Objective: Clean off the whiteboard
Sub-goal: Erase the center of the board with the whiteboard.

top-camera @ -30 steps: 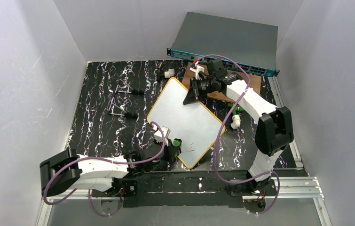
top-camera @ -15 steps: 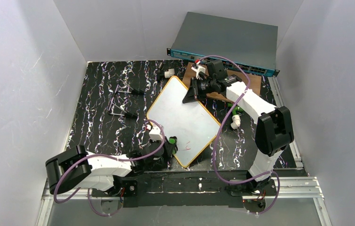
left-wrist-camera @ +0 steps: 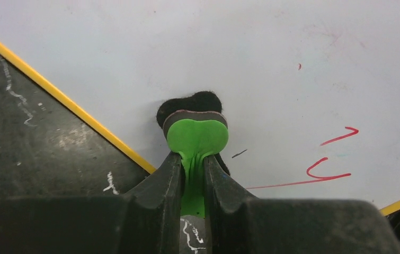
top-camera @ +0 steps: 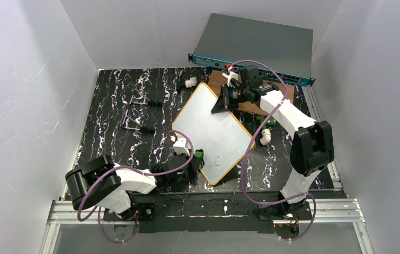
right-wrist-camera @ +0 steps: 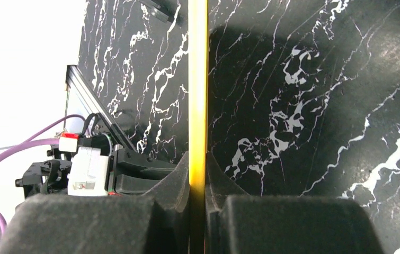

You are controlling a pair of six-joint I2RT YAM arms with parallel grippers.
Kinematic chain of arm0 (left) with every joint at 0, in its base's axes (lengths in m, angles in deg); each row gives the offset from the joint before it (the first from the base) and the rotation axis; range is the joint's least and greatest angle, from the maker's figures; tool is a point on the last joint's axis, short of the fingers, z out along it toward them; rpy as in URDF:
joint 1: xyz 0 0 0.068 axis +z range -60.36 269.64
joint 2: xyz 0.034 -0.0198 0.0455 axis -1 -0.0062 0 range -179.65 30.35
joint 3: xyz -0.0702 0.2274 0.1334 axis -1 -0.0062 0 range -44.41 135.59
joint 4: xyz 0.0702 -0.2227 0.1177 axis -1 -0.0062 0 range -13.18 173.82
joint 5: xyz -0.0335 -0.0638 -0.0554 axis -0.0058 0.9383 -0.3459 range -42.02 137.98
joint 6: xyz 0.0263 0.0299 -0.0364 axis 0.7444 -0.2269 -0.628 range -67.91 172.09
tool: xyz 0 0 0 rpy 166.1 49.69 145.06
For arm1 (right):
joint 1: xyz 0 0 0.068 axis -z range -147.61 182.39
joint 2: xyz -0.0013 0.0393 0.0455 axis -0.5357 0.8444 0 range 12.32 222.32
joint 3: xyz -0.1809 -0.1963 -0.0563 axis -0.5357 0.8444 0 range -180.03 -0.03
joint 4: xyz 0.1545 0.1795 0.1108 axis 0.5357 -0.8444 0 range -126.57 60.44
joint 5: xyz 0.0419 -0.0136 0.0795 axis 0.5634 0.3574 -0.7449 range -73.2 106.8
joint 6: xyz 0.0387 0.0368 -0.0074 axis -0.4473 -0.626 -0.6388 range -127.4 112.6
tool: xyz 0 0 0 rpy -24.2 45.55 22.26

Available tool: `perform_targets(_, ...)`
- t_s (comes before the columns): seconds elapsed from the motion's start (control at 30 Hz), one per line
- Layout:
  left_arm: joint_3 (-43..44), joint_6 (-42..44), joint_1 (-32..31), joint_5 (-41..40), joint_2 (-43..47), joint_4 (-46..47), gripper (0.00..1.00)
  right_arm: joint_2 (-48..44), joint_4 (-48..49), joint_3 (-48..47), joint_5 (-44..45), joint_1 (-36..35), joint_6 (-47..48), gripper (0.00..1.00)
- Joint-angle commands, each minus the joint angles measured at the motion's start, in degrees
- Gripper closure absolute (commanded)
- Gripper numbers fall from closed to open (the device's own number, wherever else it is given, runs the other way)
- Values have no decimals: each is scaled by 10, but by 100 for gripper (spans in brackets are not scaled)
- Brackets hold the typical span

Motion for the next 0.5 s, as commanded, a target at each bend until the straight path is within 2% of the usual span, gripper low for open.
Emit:
perform_targets(0.0,75,39,-38,185,-51,29,100,-25,70,1,-73,-34,-54,99)
perform_targets(0.3,120,57,-42,242,-57,71,100,-28,86,10,-81,-34,-71,99)
perform_targets(0.47,111,38,-42,268,-51,126,100,-29,91,12,-87,-36,-78,99)
